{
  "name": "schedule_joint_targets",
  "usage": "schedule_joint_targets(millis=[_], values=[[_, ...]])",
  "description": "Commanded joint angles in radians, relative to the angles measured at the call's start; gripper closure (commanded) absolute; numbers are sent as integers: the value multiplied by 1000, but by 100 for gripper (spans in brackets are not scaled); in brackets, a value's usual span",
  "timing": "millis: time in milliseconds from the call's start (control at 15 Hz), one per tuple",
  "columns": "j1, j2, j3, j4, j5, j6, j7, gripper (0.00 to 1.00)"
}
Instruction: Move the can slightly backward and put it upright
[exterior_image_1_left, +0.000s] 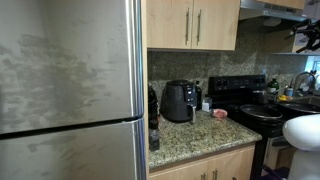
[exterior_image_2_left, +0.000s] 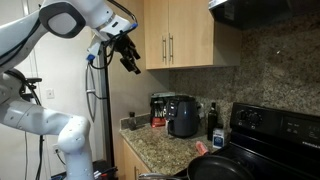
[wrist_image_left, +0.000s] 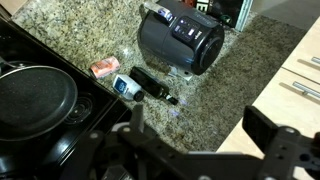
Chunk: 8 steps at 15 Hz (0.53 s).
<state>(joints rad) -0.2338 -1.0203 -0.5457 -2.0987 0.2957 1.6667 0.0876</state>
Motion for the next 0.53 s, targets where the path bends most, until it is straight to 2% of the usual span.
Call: schedule_joint_targets(millis=[0, 67, 133, 333, 400, 467], values=[[-24, 16, 4, 6, 20, -10, -18, 0], [-51, 11, 19, -43, -3, 53, -31, 0], [-97, 12, 47, -122, -24, 184, -32, 0], [-149, -4, 88, -277, -81, 408, -36, 0], [-170, -3, 111, -334, -111, 474, -28, 0], [-191, 8, 133, -362, -149, 481, -7, 0]])
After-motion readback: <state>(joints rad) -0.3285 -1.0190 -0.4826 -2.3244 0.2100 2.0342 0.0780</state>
